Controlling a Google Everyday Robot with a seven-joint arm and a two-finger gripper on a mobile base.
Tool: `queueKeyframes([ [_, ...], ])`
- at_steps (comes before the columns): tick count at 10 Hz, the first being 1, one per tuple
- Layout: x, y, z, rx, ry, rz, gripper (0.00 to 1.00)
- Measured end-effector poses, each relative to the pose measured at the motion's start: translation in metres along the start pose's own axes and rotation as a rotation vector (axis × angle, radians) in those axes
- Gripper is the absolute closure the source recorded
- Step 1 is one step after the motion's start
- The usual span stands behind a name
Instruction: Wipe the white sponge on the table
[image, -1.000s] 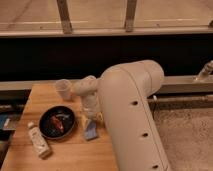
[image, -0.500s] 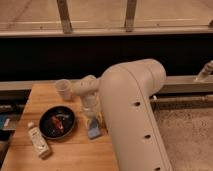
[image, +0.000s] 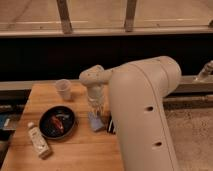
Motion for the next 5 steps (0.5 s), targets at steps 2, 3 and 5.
queueKeyframes([
  [2,-0.008,-0.025,-0.004,0.016,-0.013,0.061,1.00],
  [3,-0.014,-0.037,-0.006,0.023,-0.019,0.087,1.00],
  [5,-0.034,-0.060,-0.013,0.038,-0.024,0.134,1.00],
])
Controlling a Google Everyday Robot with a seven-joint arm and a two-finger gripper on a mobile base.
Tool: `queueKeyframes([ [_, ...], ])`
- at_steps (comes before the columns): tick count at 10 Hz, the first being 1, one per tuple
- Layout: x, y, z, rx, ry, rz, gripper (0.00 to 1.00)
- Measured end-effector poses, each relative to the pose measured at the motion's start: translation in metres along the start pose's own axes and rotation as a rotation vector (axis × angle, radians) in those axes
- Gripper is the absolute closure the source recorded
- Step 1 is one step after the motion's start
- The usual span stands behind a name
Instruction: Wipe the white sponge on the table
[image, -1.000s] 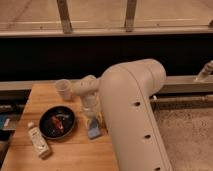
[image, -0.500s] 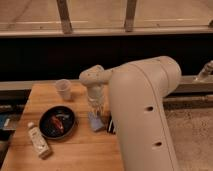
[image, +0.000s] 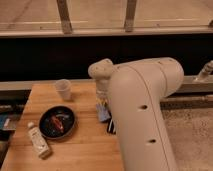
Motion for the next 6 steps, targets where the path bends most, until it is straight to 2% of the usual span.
queueKeyframes([
  [2,-0.024,0.010,-0.005,0.018,0.001,-0.008,1.00],
  [4,-0.043,0.042,-0.006,0.036,0.012,-0.062,1.00],
  [6,-0.038,0.077,-0.003,0.038,0.026,-0.144,1.00],
])
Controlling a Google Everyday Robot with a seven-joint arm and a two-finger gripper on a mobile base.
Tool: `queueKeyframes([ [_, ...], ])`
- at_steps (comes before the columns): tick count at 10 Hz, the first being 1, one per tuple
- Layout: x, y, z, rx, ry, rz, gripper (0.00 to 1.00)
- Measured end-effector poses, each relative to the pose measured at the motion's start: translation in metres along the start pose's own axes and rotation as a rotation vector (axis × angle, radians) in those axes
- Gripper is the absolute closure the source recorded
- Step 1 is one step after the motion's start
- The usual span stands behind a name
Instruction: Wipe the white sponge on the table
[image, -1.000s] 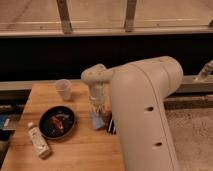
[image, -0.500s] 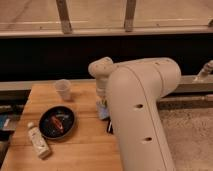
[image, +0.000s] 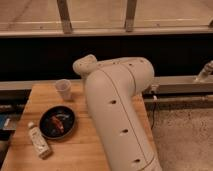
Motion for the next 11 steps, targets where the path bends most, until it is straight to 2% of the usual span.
queueKeyframes([
  [3,0.033,0.037,0.003,-0.023,0.014,-0.090,1.00],
  [5,0.063,0.030,0.005,-0.038,0.013,-0.100,1.00],
  [6,0.082,0.013,0.007,-0.050,0.013,-0.077,1.00],
  [8,0.114,-0.028,0.012,-0.053,0.016,-0.017,1.00],
  [11,0.129,-0.077,0.015,-0.029,0.017,0.049,1.00],
])
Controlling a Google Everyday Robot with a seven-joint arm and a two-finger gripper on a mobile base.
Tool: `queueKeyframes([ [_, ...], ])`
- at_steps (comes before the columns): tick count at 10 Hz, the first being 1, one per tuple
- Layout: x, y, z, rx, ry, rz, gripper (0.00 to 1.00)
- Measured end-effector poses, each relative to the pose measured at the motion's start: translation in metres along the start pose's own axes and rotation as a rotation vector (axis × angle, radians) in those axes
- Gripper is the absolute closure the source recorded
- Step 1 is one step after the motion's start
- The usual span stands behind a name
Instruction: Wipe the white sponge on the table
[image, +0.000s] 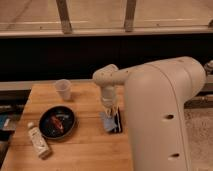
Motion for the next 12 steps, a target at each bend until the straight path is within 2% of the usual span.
queueKeyframes([
  [3,-0.016,-0.017,-0.004,0.036,-0.007,0.017,1.00],
  [5,-0.045,-0.009,-0.011,0.064,-0.014,0.012,1.00],
  [7,-0.083,0.014,-0.020,0.087,-0.019,-0.002,1.00],
  [9,-0.116,0.043,-0.026,0.084,-0.019,-0.044,1.00],
  [11,-0.125,0.068,-0.027,0.060,-0.011,-0.111,1.00],
  [12,-0.120,0.084,-0.028,0.046,-0.008,-0.151,1.00],
])
